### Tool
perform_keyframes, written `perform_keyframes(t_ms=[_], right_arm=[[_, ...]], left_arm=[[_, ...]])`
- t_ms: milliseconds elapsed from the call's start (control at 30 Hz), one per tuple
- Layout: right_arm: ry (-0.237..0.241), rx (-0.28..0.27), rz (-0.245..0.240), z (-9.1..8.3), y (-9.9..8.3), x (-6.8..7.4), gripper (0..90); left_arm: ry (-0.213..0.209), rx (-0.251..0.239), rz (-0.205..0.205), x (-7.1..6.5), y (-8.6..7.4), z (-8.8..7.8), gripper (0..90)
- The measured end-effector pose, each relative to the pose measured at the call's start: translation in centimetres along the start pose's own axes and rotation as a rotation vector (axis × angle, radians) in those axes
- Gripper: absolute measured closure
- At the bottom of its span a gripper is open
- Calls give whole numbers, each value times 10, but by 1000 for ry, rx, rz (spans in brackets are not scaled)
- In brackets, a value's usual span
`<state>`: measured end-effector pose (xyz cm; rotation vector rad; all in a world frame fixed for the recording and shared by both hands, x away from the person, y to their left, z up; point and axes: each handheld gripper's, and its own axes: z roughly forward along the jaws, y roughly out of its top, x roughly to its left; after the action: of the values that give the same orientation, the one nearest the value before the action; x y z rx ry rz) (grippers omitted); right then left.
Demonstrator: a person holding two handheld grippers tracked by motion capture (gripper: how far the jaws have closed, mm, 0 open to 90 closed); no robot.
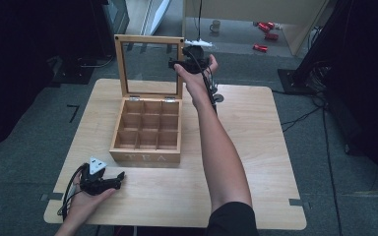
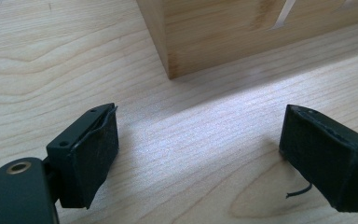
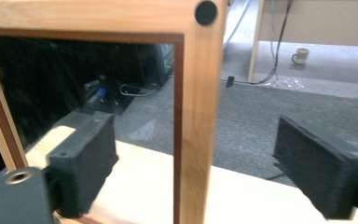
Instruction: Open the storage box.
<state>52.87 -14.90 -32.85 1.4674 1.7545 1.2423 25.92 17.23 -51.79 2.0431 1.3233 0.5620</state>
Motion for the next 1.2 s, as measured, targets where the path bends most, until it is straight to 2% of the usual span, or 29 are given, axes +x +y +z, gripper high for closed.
perform_keyframes(t_ms=[67,167,300,433,633,1000,1200], right_arm=[[32,4,12,-7,-3,-3,68],[50,7,19,-19,-8,-6,32],[20,29,16,-35,-18,-12,29],[23,42,-25,-49,-29,-16,29],[27,34,-59,-71,-44,-20,29],[76,-8,-87,-122,-68,-28,29],[42,-16,-135,-146,-90,-38,29]], left_arm=[[0,1,1,0,0,0,121],[0,1,2,0,0,0,120],[-3,2,1,0,0,0,121],[-7,6,7,0,0,0,115],[-20,10,17,-1,0,0,91],[-21,11,20,-1,0,1,83],[-23,13,22,-1,1,1,76]])
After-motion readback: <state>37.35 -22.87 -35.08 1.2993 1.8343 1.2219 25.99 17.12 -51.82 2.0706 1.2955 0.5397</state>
